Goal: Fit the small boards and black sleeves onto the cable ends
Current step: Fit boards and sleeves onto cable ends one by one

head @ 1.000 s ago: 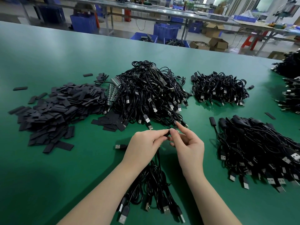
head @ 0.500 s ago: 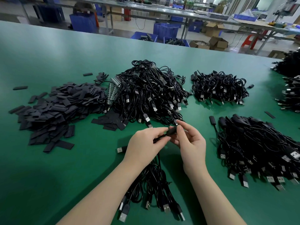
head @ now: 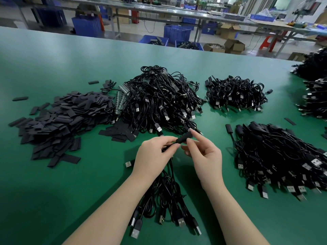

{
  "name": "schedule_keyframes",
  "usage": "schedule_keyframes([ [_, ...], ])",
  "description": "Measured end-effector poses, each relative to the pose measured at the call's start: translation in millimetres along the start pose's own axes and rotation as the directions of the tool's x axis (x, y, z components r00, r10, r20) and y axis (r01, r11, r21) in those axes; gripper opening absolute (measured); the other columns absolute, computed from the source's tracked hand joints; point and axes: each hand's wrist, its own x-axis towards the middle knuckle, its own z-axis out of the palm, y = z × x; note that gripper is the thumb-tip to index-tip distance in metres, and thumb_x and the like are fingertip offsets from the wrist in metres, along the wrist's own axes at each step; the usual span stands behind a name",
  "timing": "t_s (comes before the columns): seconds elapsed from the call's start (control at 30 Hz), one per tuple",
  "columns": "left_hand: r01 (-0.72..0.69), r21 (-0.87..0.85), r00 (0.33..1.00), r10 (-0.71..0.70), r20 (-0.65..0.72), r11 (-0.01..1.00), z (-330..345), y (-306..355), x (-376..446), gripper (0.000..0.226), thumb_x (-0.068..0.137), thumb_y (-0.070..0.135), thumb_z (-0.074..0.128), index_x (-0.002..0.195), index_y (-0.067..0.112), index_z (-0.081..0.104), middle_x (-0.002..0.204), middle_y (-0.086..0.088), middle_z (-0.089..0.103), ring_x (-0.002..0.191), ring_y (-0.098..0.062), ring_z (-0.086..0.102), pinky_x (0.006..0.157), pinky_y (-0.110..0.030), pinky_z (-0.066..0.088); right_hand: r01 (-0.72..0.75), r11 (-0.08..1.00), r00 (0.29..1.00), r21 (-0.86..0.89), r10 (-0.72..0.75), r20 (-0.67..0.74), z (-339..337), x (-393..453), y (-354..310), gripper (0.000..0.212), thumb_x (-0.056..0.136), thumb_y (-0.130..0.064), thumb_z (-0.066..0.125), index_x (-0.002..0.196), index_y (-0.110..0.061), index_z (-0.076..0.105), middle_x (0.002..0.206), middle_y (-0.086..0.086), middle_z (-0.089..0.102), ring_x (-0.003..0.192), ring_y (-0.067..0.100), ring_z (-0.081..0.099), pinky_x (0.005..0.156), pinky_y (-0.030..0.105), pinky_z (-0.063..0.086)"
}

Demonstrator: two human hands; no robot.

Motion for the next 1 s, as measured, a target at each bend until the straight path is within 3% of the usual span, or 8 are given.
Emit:
schedule_keyframes([
  [0.13, 0.004, -0.014, 1.0, -0.004, -0.005, 1.0, -0.1, -2.8, -0.8, 0.017, 0.085, 0.028, 0.072, 0.101, 0.033, 0.076, 0.081, 0.025, 0.069, 0.081, 0.007, 0.063, 0.071, -0.016, 0.051, 0.008, 0.996, 1.0, -0.093, -0.009, 0.0, -0.9, -0.9, 1.4, 0.036, 0.098, -0.01, 0.06, 0.119, -0.039, 0.065, 0.098, -0.001, 0.076, 0.081, 0.006, 0.073, 0.077, 0.018, 0.056],
  [0.33, 0.005, -0.037, 1.0, -0.004, 0.017, 0.999, 0.9, -4.2, -1.3, 0.016, 0.084, 0.027, 0.073, 0.099, 0.032, 0.076, 0.085, 0.033, 0.067, 0.081, 0.009, 0.063, 0.073, -0.01, 0.049, 0.003, 0.991, 1.0, -0.13, -0.003, 0.002, -4.0, 0.3, 4.7, 0.032, 0.096, -0.013, 0.063, 0.124, -0.029, 0.068, 0.089, -0.006, 0.076, 0.08, 0.009, 0.073, 0.075, 0.017, 0.055],
  [0.43, 0.003, -0.021, 0.999, -0.002, 0.039, 1.0, 1.0, -5.6, -0.6, 0.017, 0.084, 0.027, 0.073, 0.1, 0.033, 0.076, 0.082, 0.031, 0.067, 0.084, 0.01, 0.063, 0.076, -0.01, 0.05, -0.036, 0.993, 0.999, -0.116, 0.034, -0.02, -2.9, 1.0, 5.9, 0.022, 0.094, -0.018, 0.067, 0.109, -0.032, 0.071, 0.083, -0.004, 0.076, 0.073, 0.009, 0.072, 0.073, 0.021, 0.057],
  [0.57, 0.003, -0.008, 0.999, -0.003, 0.05, 1.0, 1.6, -5.5, -1.0, 0.017, 0.084, 0.028, 0.074, 0.1, 0.032, 0.076, 0.082, 0.032, 0.065, 0.087, 0.009, 0.062, 0.079, -0.013, 0.051, -0.084, 0.996, 0.996, -0.03, 0.083, -0.009, -6.0, 2.5, 5.1, 0.01, 0.093, -0.012, 0.068, 0.093, -0.02, 0.074, 0.075, -0.001, 0.075, 0.065, 0.009, 0.069, 0.063, 0.018, 0.054],
  [0.7, 0.016, -0.017, 0.998, -0.015, 0.057, 1.0, 2.1, -4.5, -0.4, 0.017, 0.084, 0.029, 0.074, 0.099, 0.034, 0.075, 0.087, 0.028, 0.068, 0.088, 0.008, 0.062, 0.081, -0.021, 0.054, -0.084, 0.996, 0.996, 0.0, 0.084, 0.03, -10.5, 2.6, 2.4, 0.011, 0.092, -0.009, 0.069, 0.089, -0.017, 0.076, 0.074, -0.001, 0.075, 0.067, 0.007, 0.069, 0.062, 0.017, 0.053],
  [0.87, -0.014, -0.03, 0.998, 0.016, 0.059, 0.999, 1.8, -0.8, -1.8, 0.015, 0.086, 0.028, 0.069, 0.099, 0.037, 0.071, 0.09, 0.024, 0.069, 0.09, 0.006, 0.063, 0.08, -0.028, 0.056, -0.091, 0.994, 0.995, 0.067, 0.088, 0.045, -10.2, 2.0, -0.1, 0.016, 0.09, -0.01, 0.071, 0.091, -0.024, 0.078, 0.076, 0.002, 0.074, 0.068, 0.013, 0.069, 0.065, 0.02, 0.054],
  [1.0, -0.069, -0.003, 0.997, 0.069, 0.041, 0.998, 0.4, 1.3, -3.3, 0.022, 0.084, 0.02, 0.067, 0.098, 0.037, 0.07, 0.093, 0.025, 0.067, 0.093, 0.003, 0.062, 0.08, -0.025, 0.053, -0.022, 0.993, 0.992, -0.116, 0.037, 0.124, -8.6, 1.1, 0.0, 0.019, 0.085, -0.012, 0.076, 0.076, -0.028, 0.077, 0.069, 0.001, 0.071, 0.066, 0.011, 0.064, 0.065, 0.023, 0.052],
])
